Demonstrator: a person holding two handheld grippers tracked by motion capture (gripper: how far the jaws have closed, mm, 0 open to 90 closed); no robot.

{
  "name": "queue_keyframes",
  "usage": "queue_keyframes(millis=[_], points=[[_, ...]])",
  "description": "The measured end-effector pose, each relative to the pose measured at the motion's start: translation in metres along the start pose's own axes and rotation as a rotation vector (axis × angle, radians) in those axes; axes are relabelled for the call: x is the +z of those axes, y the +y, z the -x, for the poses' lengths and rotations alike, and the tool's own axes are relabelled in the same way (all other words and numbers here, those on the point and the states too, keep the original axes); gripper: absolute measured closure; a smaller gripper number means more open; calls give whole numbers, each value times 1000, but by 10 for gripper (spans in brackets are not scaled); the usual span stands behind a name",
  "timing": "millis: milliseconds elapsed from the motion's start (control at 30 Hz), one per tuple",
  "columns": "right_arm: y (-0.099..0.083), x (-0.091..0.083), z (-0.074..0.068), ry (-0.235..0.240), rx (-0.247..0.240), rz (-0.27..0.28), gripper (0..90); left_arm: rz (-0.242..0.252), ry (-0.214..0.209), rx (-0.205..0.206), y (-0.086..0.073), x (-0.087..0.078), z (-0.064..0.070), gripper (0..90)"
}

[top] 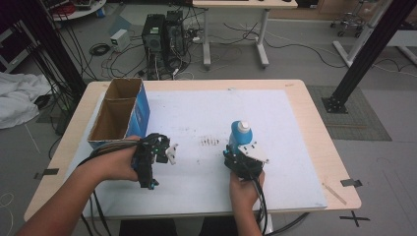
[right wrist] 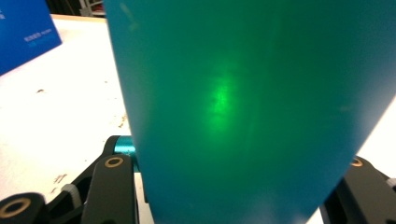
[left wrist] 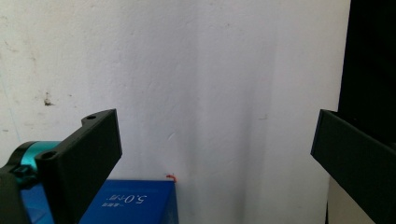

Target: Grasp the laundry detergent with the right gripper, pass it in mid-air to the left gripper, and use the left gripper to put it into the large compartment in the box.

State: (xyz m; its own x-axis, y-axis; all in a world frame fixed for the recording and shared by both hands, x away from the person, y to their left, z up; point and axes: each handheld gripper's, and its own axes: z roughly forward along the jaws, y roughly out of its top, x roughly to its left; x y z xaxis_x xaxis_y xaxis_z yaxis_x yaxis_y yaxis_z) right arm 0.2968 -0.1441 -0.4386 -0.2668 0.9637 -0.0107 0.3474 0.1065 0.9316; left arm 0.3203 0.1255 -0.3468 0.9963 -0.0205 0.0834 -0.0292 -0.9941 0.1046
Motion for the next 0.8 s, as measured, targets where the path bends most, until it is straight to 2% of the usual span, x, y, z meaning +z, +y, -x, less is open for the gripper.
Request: queue_keyframes(millis=[167, 267, 300, 500, 667, 767, 800], points=[[6, -7, 4, 68, -18, 10, 434, 5, 7, 2, 4, -7, -3, 18], [7, -8, 5, 88, -26, 12, 435, 8, 6, 4, 6, -11, -4, 18], [10, -12, 7, 147, -45, 26, 435, 14, 2, 6, 6, -12, -5, 18], [19, -19, 10, 244, -103, 27, 435, 21, -4, 3, 8, -18, -7, 18], [23, -22, 11, 357, -141, 28, 433, 22, 1, 10, 12, -23, -8, 18], [25, -24, 10, 413, -144, 22, 433, 25, 7, 18, 16, -27, -8, 18], [25, -24, 10, 413, -144, 22, 433, 25, 7, 18, 16, -27, -8, 18]])
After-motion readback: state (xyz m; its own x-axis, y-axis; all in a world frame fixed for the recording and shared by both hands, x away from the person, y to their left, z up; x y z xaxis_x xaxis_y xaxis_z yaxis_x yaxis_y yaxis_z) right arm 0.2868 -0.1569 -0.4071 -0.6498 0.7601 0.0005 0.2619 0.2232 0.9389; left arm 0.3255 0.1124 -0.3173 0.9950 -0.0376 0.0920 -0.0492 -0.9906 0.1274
